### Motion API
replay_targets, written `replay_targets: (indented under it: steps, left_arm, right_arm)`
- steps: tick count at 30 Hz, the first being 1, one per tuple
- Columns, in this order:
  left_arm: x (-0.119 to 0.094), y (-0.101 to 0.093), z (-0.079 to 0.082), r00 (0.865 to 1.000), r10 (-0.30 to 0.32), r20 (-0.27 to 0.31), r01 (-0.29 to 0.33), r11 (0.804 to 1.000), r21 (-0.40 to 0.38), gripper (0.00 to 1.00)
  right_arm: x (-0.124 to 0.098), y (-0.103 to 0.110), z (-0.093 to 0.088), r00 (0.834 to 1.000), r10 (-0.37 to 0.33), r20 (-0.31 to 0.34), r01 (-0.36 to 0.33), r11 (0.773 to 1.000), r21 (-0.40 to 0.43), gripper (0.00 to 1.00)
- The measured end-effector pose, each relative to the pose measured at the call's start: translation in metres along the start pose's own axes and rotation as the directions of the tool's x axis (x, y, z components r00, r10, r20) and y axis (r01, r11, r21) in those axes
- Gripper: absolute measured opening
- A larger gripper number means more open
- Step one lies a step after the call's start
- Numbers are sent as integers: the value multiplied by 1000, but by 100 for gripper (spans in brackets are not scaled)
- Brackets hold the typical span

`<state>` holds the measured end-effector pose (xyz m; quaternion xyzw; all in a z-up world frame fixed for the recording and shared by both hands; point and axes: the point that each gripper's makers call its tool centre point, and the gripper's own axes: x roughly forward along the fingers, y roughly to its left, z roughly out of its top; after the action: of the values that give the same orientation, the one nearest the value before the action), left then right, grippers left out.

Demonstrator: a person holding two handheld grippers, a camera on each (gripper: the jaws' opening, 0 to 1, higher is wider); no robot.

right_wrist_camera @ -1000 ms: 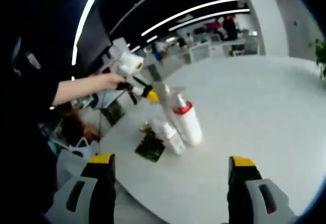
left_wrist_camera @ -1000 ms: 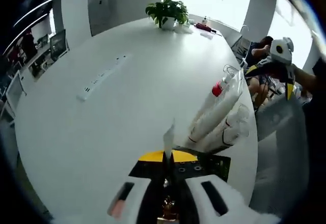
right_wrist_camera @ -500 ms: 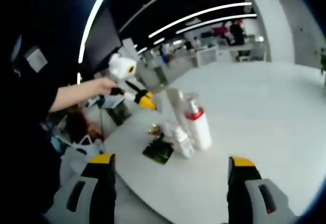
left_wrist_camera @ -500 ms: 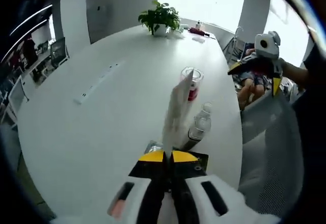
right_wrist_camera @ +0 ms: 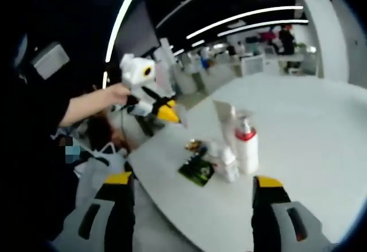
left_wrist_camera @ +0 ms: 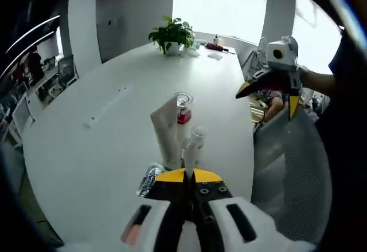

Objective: Arrange the skincare products in the storage area until every visible bottle or jar stands upright without overlapping.

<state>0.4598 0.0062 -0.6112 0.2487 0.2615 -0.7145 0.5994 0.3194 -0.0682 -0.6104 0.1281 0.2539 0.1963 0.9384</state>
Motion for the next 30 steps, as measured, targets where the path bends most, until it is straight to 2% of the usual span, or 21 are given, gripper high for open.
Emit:
replay_targets:
  steps: [3,6,9,12,17,22,30]
  left_arm:
    - [-7,-14,0,1000,-9,19,9,1000,-2,3]
    - [-13,-27,-1,999,-20,27,20,1000,1,3]
    - [-15,-43,0,998,-55,35,54,998,27,3]
    - [-17,-59,1,995,-92,35,90,995,53,3]
    - [-19,-85,3,989,-143,28,140,986,86,4]
    - [-20,-102,7,985,-173,31,169,980,105,4]
    - [-21,-124,12,974,-220,45,214,970,116,4]
  right_arm:
    - [4,11,3,999,39,1,-39,999,-24,82]
    - [8,25,6,994,106,1,-106,993,-60,71]
    - [10,41,11,986,165,1,-165,982,-97,59]
    - [12,47,14,983,185,-2,-184,976,-116,51]
    - [16,59,20,974,226,-16,-226,964,-140,46]
    - [17,80,28,956,291,-15,-289,940,-180,30]
    - [20,97,34,941,336,-39,-337,916,-219,23]
